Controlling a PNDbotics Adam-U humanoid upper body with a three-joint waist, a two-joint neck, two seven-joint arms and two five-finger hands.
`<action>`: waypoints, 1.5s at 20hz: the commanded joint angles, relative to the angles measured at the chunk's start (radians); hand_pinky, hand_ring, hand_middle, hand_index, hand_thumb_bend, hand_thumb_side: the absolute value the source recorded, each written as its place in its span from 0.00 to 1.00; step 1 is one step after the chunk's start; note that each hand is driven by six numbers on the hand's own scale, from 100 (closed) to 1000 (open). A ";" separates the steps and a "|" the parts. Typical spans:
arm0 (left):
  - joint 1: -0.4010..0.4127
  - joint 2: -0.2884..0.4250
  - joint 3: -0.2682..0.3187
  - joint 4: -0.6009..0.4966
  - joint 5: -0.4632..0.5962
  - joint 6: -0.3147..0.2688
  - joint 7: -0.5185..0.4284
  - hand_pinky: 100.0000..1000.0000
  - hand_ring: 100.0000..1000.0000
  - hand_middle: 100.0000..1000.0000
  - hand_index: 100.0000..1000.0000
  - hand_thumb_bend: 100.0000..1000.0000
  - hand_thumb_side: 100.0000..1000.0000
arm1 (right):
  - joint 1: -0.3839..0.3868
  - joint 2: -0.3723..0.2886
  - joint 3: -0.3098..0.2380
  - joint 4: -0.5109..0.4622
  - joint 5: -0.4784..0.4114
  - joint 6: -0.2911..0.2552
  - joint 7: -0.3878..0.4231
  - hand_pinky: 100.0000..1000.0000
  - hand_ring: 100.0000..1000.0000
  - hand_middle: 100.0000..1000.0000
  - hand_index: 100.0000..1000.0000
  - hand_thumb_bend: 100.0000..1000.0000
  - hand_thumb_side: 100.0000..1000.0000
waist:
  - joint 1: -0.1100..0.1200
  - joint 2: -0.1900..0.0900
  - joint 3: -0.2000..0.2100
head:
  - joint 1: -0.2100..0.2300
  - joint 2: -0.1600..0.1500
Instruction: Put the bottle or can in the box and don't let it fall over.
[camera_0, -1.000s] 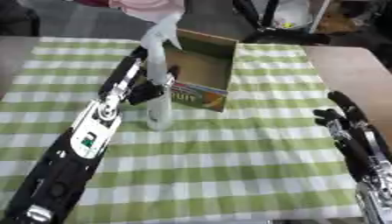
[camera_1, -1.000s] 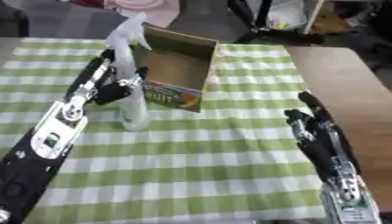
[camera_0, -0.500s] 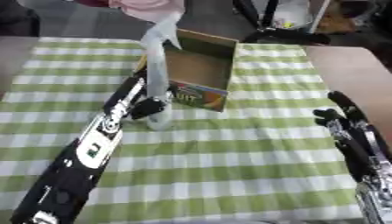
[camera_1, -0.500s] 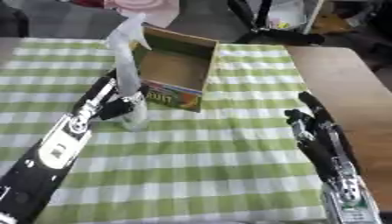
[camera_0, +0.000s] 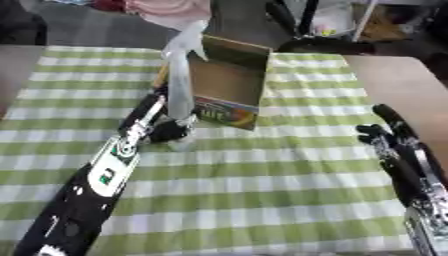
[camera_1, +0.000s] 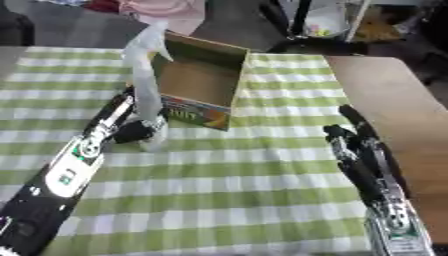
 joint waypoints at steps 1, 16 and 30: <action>0.005 -0.003 -0.002 0.036 0.002 0.001 0.021 0.58 1.00 1.00 0.58 0.00 0.21 | -0.006 -0.010 -0.003 -0.010 -0.003 -0.001 0.000 0.79 0.78 0.98 0.97 0.00 0.48 | 0.000 -0.007 0.000 | 0.001 -0.011; -0.043 0.074 0.040 -0.171 0.224 0.034 0.080 0.54 1.00 1.00 0.44 0.00 0.23 | -0.006 -0.011 -0.002 -0.008 -0.006 0.003 -0.004 0.79 0.78 0.98 0.97 0.00 0.49 | 0.003 -0.006 -0.004 | 0.002 -0.011; -0.292 0.127 0.088 0.081 0.302 0.024 0.123 0.54 1.00 1.00 0.47 0.00 0.23 | -0.033 0.000 0.042 -0.005 -0.025 0.004 0.036 0.79 0.78 0.98 0.97 0.00 0.49 | -0.009 0.024 -0.118 | 0.085 -0.043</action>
